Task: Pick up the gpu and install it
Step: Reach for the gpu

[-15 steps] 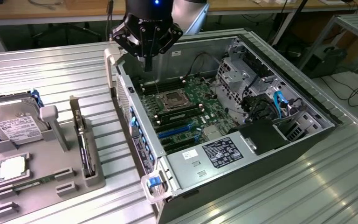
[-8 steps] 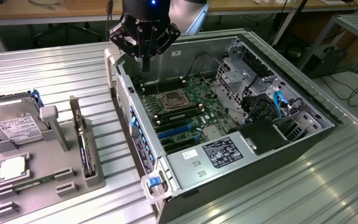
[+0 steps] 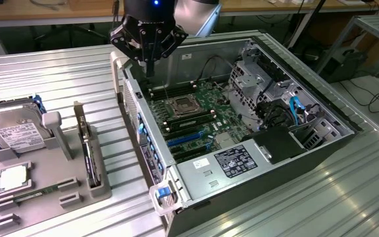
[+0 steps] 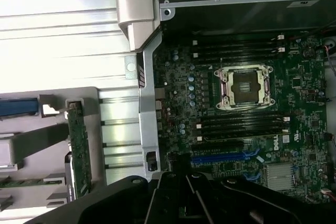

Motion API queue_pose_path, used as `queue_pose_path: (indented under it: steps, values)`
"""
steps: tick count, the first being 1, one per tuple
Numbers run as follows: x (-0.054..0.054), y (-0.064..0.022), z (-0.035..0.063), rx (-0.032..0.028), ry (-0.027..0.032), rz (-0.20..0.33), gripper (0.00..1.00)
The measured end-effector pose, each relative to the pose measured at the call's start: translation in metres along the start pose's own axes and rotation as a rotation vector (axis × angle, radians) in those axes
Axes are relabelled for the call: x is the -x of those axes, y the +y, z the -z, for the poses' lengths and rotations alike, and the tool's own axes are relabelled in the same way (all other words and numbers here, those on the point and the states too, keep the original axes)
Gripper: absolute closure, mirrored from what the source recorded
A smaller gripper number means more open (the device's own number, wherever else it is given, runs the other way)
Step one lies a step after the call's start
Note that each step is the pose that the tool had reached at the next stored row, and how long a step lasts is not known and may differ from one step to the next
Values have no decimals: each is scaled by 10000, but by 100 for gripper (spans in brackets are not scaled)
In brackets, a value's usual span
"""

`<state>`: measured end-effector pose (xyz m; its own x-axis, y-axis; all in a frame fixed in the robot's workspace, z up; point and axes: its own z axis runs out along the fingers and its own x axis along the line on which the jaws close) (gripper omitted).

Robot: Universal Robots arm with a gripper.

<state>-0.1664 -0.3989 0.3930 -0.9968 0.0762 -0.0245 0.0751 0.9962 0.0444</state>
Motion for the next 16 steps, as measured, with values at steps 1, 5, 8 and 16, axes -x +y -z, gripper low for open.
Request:
queue_pose_path:
  steps: [1,5,8,16]
  values:
    - [-5,0,1,-1,1,-1,89]
    - [-28,-2,1,0,0,0,89]
    - [-43,-4,1,-1,0,0,89]
    - [-89,-8,2,0,0,0,89]
